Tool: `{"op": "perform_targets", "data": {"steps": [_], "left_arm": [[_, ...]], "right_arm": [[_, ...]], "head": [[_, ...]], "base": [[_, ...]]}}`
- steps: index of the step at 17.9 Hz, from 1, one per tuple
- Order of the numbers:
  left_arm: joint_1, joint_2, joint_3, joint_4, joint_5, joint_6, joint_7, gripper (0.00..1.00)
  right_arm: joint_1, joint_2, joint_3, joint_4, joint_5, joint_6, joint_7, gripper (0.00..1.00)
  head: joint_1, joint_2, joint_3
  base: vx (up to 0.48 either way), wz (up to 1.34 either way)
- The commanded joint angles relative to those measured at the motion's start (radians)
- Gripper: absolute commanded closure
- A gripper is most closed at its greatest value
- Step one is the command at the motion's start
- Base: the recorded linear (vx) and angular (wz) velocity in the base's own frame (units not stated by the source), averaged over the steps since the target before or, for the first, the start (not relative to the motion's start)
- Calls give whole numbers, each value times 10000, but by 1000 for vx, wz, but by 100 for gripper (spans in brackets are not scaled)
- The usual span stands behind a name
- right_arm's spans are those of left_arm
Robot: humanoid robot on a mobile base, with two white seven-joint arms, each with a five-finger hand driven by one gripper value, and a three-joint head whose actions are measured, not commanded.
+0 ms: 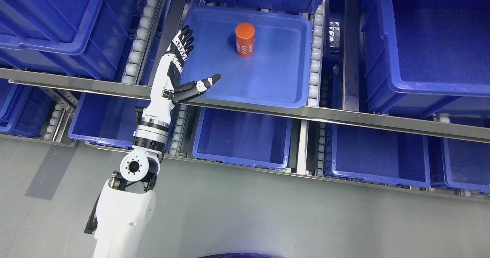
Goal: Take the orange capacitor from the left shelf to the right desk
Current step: 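Reach the open left hand toward the orange capacitor in the blue bin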
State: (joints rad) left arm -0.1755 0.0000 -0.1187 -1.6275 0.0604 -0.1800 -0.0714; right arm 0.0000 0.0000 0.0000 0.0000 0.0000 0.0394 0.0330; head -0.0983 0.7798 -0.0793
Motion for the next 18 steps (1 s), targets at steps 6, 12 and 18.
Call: {"op": "perform_targets", "data": {"steps": [6,12,18], "left_arm": [[-804,174,-102,580,-21,878,-84,0],[-2876,174,-742,2895,-358,1262,-511,4],[-3689,174,-1329,4322,-358,1647,-912,4]], "right_arm": [[15,-175,-108,-337,0,51,-8,0],[15,-175,-108,-337,0,35,-8,0],[15,-175,-108,-337,0,51,-8,0]], "head": [[0,0,0],[0,0,0],[0,0,0]], "base": [[0,0],[0,0],[0,0]]}}
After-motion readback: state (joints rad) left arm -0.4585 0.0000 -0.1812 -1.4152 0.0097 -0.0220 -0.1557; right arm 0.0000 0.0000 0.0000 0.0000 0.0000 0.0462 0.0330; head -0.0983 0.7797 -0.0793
